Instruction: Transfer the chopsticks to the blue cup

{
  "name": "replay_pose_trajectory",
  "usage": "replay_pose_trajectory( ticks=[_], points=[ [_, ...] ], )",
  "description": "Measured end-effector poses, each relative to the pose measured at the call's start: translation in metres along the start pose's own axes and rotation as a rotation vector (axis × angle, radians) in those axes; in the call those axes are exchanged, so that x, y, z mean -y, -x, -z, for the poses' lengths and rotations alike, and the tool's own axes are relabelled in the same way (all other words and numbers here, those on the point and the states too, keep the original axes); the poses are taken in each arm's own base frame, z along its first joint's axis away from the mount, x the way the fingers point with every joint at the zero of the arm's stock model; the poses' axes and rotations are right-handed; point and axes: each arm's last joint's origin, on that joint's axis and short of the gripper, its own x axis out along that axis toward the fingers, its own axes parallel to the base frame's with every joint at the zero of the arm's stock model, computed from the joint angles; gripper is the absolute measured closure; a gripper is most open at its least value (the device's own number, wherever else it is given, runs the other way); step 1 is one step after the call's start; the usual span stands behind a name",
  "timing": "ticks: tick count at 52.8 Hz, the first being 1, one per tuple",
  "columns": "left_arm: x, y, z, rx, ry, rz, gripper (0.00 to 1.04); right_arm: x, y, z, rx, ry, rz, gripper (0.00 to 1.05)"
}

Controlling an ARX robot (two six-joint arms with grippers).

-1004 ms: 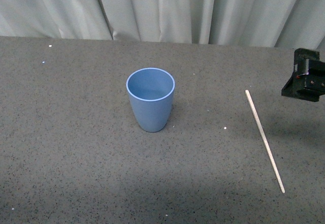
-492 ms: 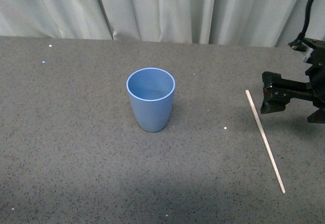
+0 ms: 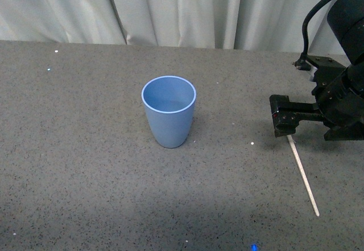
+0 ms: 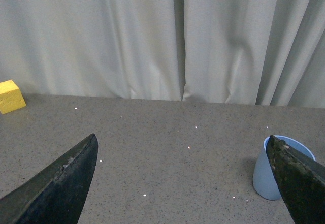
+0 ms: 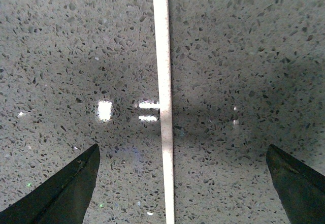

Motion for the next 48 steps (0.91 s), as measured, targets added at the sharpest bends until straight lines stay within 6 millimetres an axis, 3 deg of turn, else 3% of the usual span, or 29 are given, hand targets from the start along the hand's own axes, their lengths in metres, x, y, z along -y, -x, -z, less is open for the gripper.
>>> replay_pose_trajectory(
  ticks=[17, 26, 48],
  points=[
    [0.0, 0.0, 0.0, 0.0, 0.0, 0.0, 0.07, -0.003, -0.014, -0.001, -0.025, 0.01, -0.005, 0.11],
    [0.0, 0.0, 0.0, 0.0, 0.0, 0.0, 0.07, -0.004, -0.017, -0.005, -0.033, 0.011, 0.011, 0.42],
    [0.0, 0.0, 0.0, 0.0, 0.0, 0.0, 0.07, -0.007, -0.019, -0.009, -0.036, 0.006, 0.017, 0.95]
  ],
)
